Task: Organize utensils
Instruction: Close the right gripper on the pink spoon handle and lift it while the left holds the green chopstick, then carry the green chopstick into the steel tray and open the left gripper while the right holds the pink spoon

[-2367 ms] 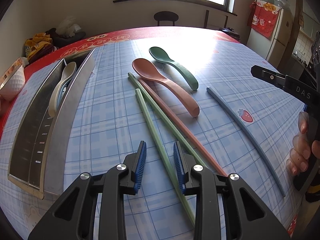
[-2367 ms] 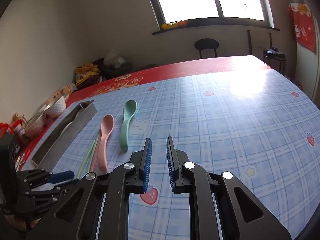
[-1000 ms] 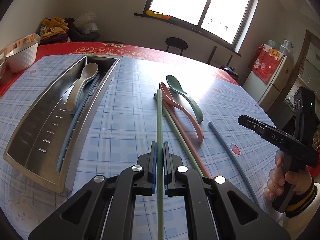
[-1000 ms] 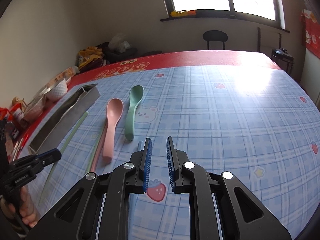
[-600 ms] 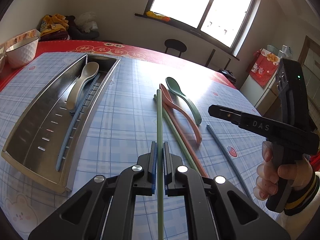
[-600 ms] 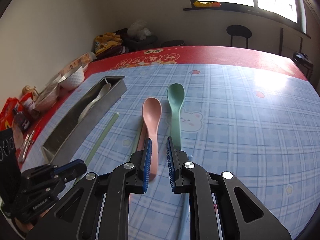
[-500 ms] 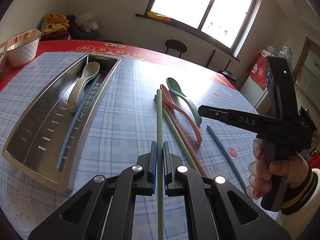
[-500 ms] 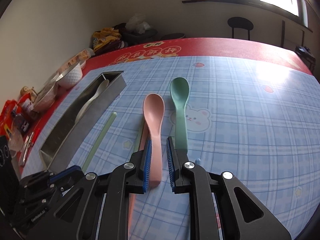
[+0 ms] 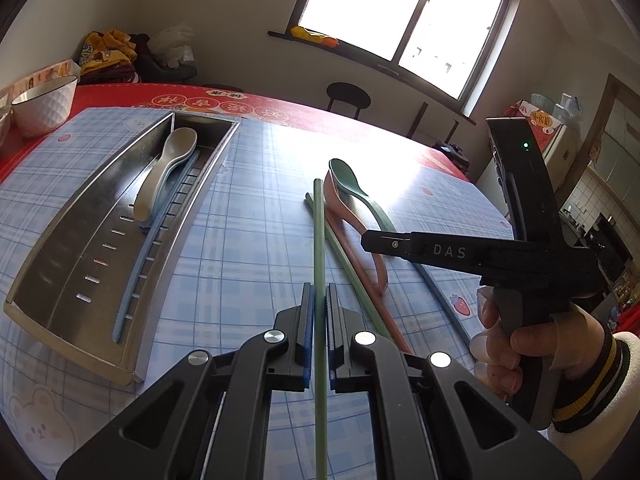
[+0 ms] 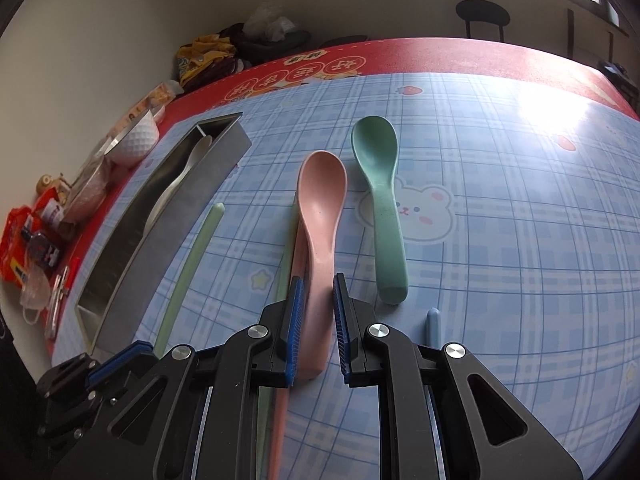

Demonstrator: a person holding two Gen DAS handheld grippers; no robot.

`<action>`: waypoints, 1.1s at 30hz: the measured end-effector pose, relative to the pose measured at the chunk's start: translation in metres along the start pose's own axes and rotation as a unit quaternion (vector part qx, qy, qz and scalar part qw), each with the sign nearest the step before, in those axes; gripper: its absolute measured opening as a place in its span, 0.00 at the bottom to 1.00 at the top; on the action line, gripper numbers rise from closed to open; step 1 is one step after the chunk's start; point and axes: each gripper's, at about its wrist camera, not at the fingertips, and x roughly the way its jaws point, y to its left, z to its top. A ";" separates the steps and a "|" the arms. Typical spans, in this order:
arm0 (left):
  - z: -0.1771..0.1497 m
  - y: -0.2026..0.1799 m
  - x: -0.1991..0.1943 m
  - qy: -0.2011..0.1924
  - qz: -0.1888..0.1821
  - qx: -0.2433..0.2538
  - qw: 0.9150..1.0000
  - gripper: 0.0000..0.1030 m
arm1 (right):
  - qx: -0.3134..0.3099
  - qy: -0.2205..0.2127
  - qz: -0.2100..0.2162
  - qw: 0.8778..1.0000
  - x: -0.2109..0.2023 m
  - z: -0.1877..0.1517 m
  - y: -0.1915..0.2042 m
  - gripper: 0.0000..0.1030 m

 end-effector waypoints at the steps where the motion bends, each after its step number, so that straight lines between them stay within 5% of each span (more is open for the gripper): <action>1: 0.000 0.000 0.000 0.000 -0.001 0.000 1.000 0.05 | 0.003 0.002 0.001 1.000 0.002 0.000 0.000 0.16; 14: 0.000 0.000 -0.001 0.000 -0.003 -0.003 1.000 0.05 | 0.069 -0.011 0.007 0.998 0.011 0.001 -0.010 0.11; 33: 0.000 -0.004 0.001 0.001 0.010 0.008 1.000 0.05 | 0.115 -0.105 0.013 0.988 -0.042 -0.049 -0.016 0.11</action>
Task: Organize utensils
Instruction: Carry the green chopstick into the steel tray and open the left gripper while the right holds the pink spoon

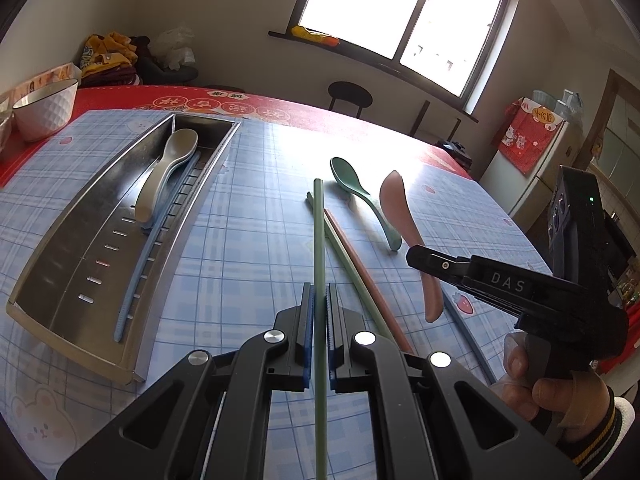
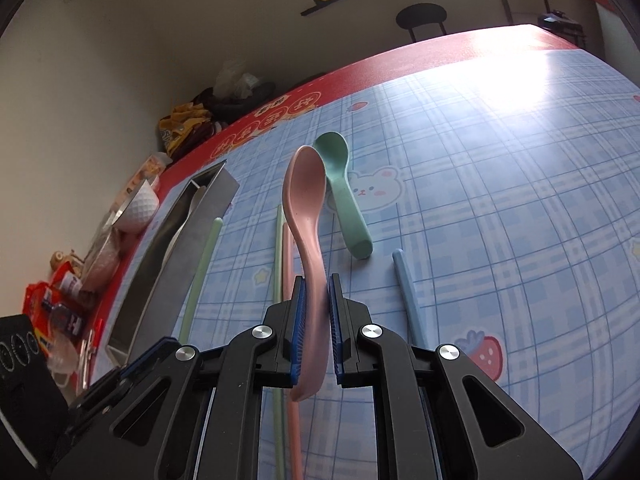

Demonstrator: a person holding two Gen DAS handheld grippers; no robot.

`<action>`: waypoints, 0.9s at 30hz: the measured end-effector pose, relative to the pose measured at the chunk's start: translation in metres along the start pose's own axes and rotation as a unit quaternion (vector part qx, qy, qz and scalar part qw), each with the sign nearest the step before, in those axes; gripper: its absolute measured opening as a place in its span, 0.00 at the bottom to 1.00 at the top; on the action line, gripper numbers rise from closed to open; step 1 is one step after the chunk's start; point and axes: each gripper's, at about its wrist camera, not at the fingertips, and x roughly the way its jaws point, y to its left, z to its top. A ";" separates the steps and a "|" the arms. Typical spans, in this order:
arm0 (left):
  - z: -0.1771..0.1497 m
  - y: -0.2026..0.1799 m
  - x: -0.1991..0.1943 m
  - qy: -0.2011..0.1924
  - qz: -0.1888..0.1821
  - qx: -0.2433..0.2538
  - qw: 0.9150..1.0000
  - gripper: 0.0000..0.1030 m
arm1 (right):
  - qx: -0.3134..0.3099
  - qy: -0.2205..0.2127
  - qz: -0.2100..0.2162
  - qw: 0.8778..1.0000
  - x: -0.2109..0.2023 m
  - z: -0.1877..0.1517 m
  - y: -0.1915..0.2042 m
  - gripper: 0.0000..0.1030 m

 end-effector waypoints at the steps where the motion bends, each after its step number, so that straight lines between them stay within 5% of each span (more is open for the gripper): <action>1: 0.000 -0.001 0.000 0.000 0.002 0.002 1.000 0.05 | -0.002 -0.006 -0.002 1.000 -0.003 0.000 0.000 0.11; 19: 0.013 -0.010 -0.007 -0.003 0.025 0.024 0.999 0.05 | -0.026 -0.044 0.015 0.999 -0.017 -0.008 0.004 0.11; 27: 0.043 0.008 -0.028 0.005 -0.007 0.005 1.000 0.05 | -0.015 -0.047 0.030 0.998 -0.020 -0.009 -0.005 0.11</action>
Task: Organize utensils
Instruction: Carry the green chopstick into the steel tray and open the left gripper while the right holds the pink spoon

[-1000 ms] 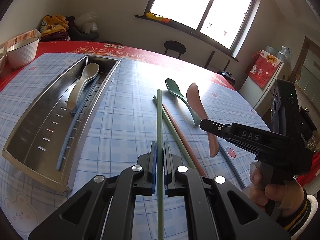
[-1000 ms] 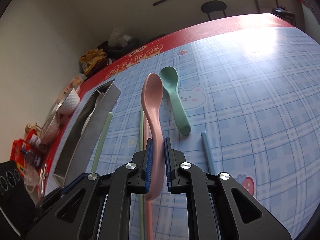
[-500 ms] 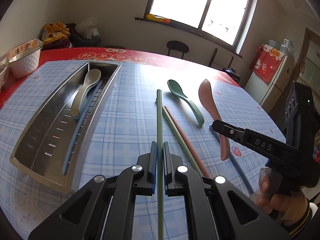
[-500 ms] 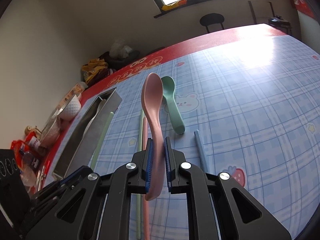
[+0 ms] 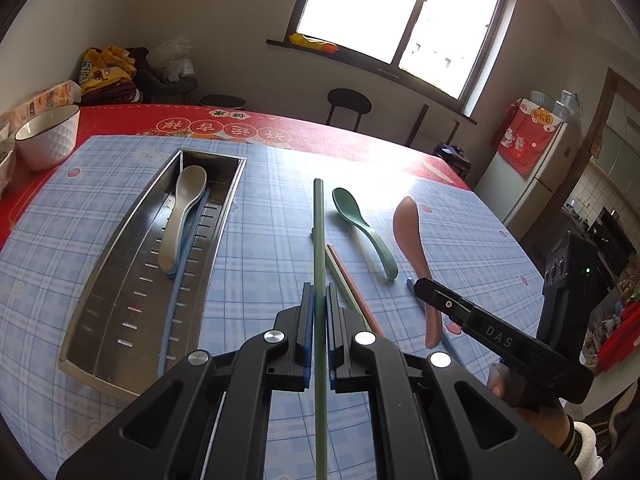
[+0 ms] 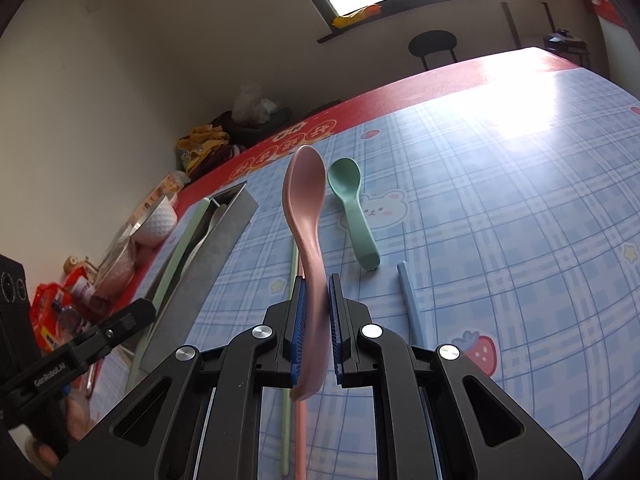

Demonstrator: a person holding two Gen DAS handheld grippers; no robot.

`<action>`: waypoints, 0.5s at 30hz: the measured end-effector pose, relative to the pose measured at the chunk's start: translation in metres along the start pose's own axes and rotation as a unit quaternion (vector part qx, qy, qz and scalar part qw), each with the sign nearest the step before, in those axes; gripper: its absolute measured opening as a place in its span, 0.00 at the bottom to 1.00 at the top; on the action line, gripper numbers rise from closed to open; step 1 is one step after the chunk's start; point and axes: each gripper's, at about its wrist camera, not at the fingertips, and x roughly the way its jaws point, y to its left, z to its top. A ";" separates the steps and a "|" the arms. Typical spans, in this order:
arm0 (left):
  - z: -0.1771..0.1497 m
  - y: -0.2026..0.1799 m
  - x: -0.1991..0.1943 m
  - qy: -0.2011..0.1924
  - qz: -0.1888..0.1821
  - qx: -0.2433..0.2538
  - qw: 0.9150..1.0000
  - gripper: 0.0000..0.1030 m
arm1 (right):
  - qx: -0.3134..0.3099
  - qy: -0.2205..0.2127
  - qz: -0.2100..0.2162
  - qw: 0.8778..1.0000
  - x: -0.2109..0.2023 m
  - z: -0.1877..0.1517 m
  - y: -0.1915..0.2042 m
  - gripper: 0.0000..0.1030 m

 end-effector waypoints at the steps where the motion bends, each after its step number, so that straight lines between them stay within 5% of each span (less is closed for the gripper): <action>1: 0.005 0.004 -0.002 0.007 -0.011 -0.005 1.000 0.05 | 0.001 0.000 0.001 1.000 -0.001 0.000 -0.002 0.11; 5: 0.028 0.025 -0.007 0.019 -0.019 -0.026 0.999 0.05 | 0.001 -0.002 0.008 1.000 -0.003 -0.001 -0.005 0.11; 10: 0.055 0.052 -0.001 0.022 0.013 -0.034 0.999 0.06 | 0.010 -0.001 0.018 1.000 -0.004 0.000 -0.011 0.11; 15: 0.066 0.072 0.029 0.067 0.043 -0.036 0.996 0.06 | 0.013 0.001 0.025 1.000 -0.004 0.002 -0.016 0.11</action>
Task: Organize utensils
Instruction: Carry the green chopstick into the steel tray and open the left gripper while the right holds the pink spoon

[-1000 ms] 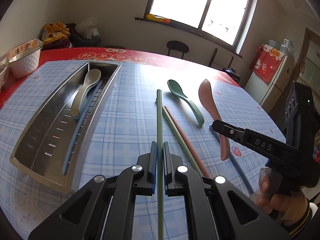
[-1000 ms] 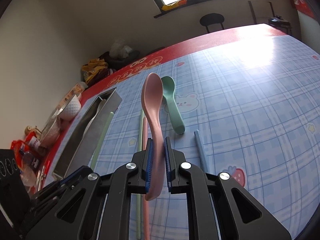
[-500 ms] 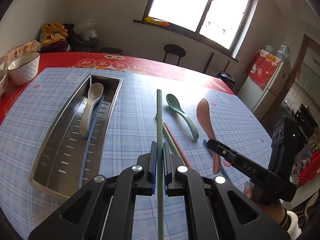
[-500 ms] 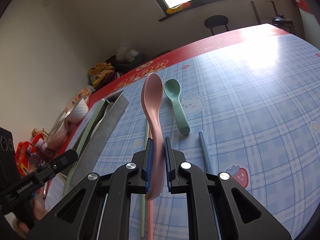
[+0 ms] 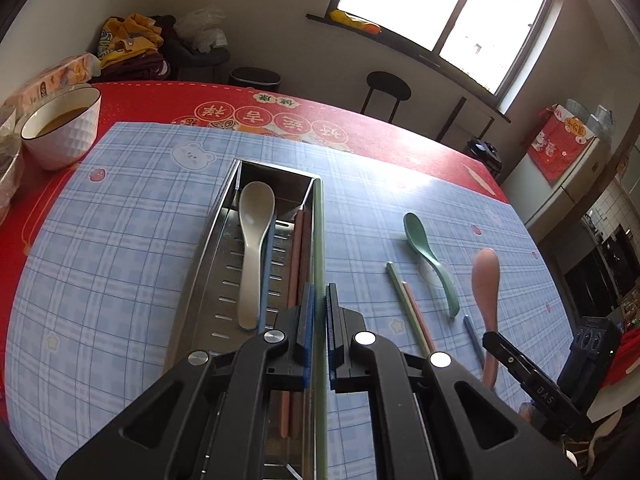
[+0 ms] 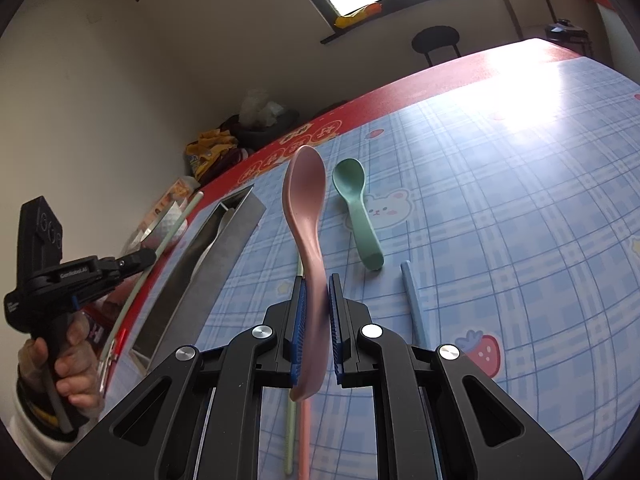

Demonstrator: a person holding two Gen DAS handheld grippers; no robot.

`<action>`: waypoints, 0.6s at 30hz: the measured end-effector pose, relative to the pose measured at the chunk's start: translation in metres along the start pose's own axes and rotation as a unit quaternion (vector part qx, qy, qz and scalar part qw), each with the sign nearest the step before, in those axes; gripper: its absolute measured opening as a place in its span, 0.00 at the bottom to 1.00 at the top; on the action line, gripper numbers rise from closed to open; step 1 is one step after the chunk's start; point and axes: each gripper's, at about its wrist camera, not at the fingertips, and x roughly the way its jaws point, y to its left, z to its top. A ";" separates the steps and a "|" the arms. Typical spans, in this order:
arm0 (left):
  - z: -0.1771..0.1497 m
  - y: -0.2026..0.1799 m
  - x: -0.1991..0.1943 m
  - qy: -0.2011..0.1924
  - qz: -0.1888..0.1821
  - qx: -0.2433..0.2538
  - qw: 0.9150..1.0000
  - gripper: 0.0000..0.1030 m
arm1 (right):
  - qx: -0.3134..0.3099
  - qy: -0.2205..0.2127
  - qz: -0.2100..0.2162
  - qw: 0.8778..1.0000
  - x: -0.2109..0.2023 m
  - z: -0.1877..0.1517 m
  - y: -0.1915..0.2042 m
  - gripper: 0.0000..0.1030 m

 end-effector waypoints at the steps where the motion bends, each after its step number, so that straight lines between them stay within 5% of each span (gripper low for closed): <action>1: 0.002 0.001 0.006 0.007 0.007 0.002 1.000 0.05 | 0.001 0.000 0.001 1.000 0.000 0.000 -0.001 0.11; 18: 0.020 0.010 0.069 0.100 0.058 0.007 0.993 0.06 | 0.003 0.002 0.012 1.000 0.002 0.001 -0.005 0.11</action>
